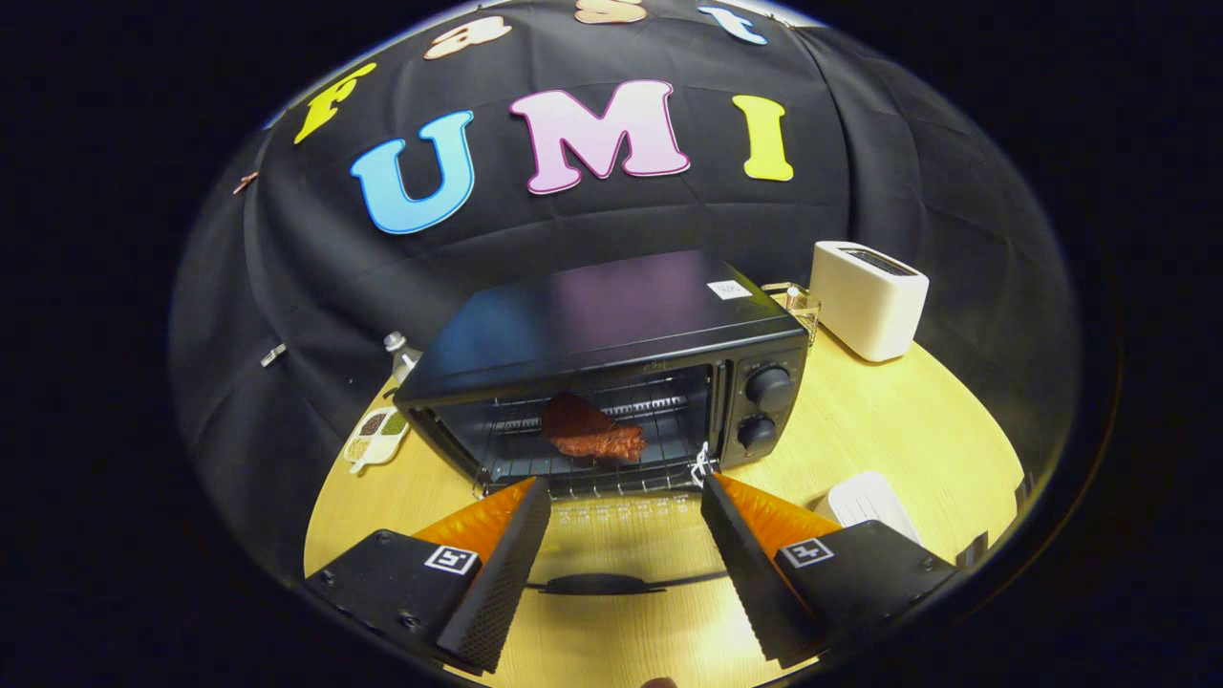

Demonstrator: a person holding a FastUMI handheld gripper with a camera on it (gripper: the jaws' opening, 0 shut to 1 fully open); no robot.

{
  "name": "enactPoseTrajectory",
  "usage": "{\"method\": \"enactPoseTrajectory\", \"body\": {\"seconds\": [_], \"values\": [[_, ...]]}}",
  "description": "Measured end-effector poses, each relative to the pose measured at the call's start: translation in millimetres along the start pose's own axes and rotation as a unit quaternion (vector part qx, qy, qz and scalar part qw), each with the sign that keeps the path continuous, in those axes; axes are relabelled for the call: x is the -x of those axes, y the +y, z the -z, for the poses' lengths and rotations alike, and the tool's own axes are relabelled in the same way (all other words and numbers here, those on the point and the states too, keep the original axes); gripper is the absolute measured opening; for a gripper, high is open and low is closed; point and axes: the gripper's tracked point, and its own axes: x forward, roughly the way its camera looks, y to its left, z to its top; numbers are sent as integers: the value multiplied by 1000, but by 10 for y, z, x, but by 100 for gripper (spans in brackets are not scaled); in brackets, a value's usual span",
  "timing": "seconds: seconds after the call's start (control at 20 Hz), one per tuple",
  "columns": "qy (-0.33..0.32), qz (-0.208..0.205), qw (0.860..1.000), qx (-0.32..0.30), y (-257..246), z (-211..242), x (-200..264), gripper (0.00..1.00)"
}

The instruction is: Open the toaster oven, put the food inside, and close the toaster oven door.

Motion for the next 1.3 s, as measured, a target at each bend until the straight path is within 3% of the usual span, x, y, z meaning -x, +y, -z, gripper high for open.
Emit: {"method": "enactPoseTrajectory", "body": {"seconds": [0.55, 0.9, 1.3], "values": [[113, -23, 992, 50, 141, 1083, 246, 99], [190, -4, 982, 19, 121, 1520, -22, 99], [224, 25, 973, 55, 166, 1790, -274, 99]]}}
